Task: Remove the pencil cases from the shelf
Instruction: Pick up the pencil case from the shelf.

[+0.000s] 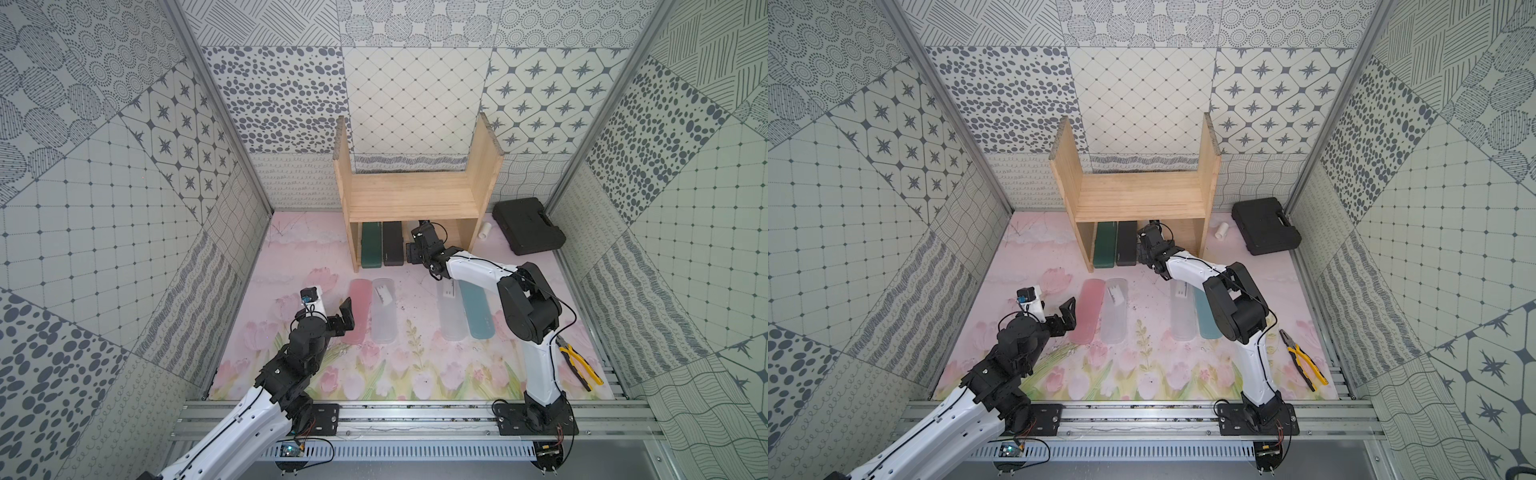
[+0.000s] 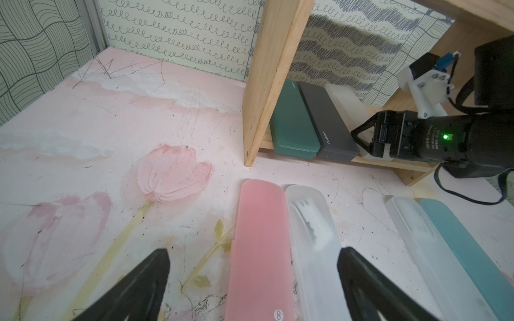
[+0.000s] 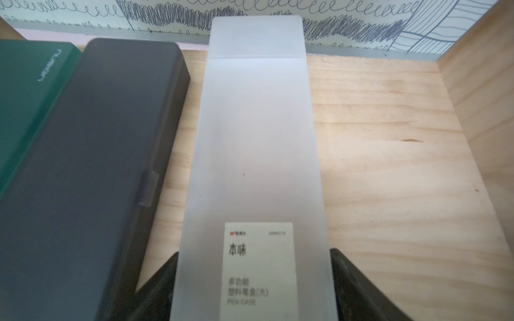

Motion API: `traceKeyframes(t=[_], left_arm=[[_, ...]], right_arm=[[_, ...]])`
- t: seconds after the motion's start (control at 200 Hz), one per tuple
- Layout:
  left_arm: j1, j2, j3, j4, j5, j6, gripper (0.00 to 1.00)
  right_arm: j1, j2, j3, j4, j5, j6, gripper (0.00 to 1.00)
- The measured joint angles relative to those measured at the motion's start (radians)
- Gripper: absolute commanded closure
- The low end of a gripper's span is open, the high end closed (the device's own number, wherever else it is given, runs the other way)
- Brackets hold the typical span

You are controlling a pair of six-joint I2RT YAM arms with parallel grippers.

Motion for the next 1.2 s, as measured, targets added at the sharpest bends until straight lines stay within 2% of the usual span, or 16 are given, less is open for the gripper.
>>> traceKeyframes(t=[0.245, 0.56, 0.88, 1.2], left_arm=[[0.000, 0.000, 0.000, 0.000, 0.000, 0.000, 0.01], [0.000, 0.000, 0.000, 0.000, 0.000, 0.000, 0.01], [0.000, 0.000, 0.000, 0.000, 0.000, 0.000, 0.01], [0.000, -0.007, 0.000, 0.000, 0.000, -0.007, 0.01]], right_arm=[[-0.001, 0.001, 0.000, 0.000, -0.004, -0.006, 0.32], [-0.001, -0.041, -0.069, 0.030, -0.010, -0.005, 0.32], [0.036, -0.238, -0.281, 0.001, -0.008, 0.016, 0.32], [0.181, -0.480, -0.477, -0.056, 0.038, 0.080, 0.32]])
